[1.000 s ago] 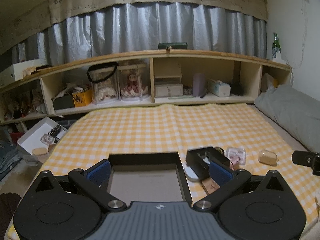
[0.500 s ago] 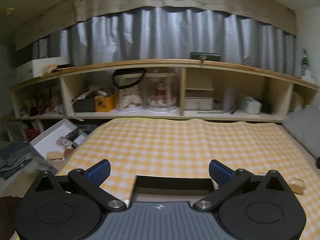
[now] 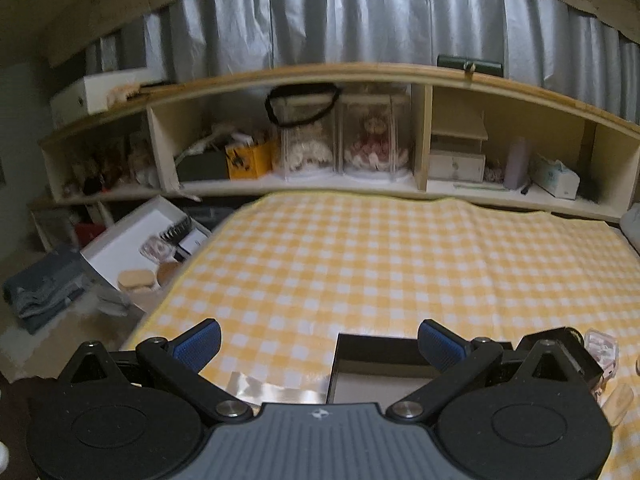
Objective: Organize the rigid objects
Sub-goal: 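Lower the right tool onto the black insert tray and close on it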
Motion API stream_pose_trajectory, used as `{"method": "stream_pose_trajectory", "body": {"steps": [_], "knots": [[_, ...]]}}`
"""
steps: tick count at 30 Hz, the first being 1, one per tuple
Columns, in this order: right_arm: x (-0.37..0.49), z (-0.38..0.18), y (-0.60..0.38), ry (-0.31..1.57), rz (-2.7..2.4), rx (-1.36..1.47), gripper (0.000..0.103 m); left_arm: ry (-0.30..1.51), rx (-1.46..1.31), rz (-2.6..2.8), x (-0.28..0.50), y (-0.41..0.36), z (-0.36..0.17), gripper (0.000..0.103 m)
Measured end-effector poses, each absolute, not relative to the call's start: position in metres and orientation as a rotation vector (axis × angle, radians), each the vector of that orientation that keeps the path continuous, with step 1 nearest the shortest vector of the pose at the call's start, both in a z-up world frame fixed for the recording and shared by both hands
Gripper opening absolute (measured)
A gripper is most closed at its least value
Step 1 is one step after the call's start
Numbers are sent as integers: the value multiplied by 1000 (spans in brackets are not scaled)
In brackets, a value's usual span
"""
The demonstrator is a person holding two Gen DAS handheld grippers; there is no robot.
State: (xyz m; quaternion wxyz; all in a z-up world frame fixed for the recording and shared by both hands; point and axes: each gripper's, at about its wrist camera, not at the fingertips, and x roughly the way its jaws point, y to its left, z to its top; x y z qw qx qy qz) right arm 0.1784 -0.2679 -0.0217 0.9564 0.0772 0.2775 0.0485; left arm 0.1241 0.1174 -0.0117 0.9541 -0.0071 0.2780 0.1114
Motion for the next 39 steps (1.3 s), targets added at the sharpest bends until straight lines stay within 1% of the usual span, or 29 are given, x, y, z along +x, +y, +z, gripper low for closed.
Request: {"method": "stream_pose_trajectory", "body": {"steps": [4, 5, 7, 8, 10, 13, 15, 18, 22, 23, 24, 26, 28, 29, 31, 34, 37, 39], "knots": [[206, -48, -276, 630, 153, 185, 55, 639, -18, 228, 133, 129, -27, 101], [212, -53, -277, 650, 180, 201, 51, 664, -19, 222, 135, 130, -31, 99], [223, -64, -276, 685, 228, 227, 49, 712, -10, 193, 138, 129, -37, 90], [227, -68, -276, 699, 249, 230, 49, 734, -5, 182, 140, 128, -40, 87], [236, -78, -271, 739, 286, 223, 47, 778, 12, 166, 142, 126, -47, 80], [246, -94, -266, 805, 316, 229, 40, 834, 20, 150, 147, 127, -58, 71], [249, -102, -263, 838, 342, 231, 37, 870, 13, 152, 149, 129, -64, 68], [250, -106, -259, 851, 372, 222, 37, 920, 0, 154, 152, 133, -72, 64], [256, -113, -261, 887, 382, 248, 34, 985, -6, 133, 156, 133, -82, 55], [257, -115, -261, 903, 381, 261, 30, 995, -8, 128, 157, 133, -84, 54], [258, -118, -262, 919, 380, 268, 24, 1003, -11, 122, 157, 132, -85, 51], [259, -118, -261, 930, 386, 290, 19, 1021, -19, 117, 159, 134, -88, 47], [259, -116, -263, 955, 396, 303, 12, 1043, -30, 119, 160, 136, -92, 39], [258, -115, -262, 967, 403, 299, 7, 1055, -36, 120, 160, 137, -93, 37], [256, -112, -259, 986, 406, 273, 6, 1077, -43, 126, 161, 140, -97, 29], [254, -109, -254, 1014, 425, 248, 5, 1099, -51, 136, 162, 143, -100, 23], [251, -106, -249, 1031, 421, 228, 4, 1121, -41, 139, 164, 143, -102, 10], [250, -104, -247, 1040, 398, 241, 4, 1127, -40, 136, 166, 145, -103, 6]]}}
